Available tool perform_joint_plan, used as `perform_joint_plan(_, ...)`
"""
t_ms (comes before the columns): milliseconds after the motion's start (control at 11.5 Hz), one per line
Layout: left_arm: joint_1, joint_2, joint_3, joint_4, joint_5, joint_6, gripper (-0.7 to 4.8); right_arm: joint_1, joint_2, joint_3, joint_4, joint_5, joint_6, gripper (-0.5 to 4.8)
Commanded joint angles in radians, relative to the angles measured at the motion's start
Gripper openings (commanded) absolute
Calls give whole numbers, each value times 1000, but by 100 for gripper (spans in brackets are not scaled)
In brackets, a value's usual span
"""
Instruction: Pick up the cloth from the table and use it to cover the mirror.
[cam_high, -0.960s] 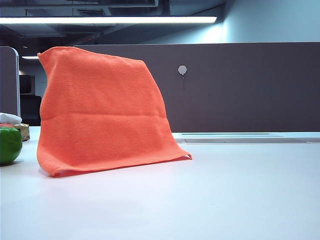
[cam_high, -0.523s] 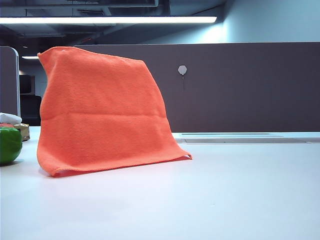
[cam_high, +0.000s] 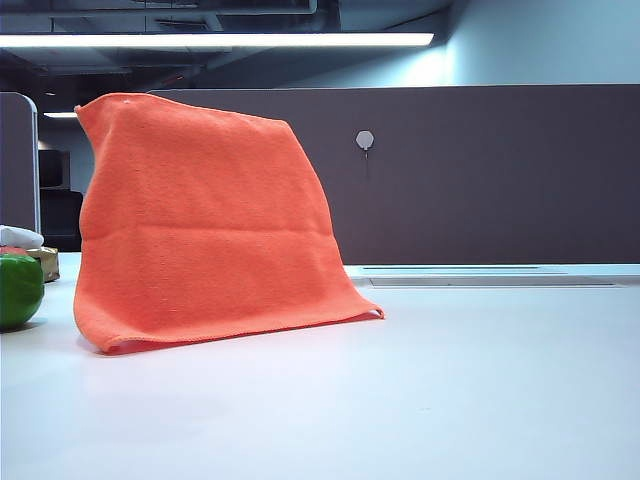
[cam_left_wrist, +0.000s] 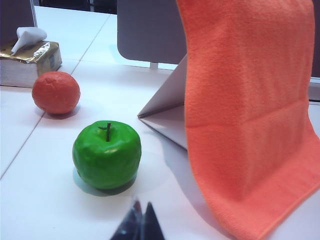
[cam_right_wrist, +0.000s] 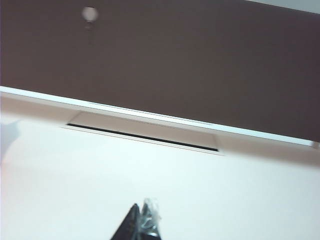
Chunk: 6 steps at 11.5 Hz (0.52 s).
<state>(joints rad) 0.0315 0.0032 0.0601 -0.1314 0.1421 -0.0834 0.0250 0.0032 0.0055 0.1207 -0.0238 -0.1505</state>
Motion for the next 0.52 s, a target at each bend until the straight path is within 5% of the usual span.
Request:
perform_joint_plan(87,1,0,0,47,-27,5,-7,-125,-1,0,47,-146,50,-5)
perform_joint_plan(523,1,0,-31,83,-37,5,-7,-150,-1,0,55,-222,121,-6)
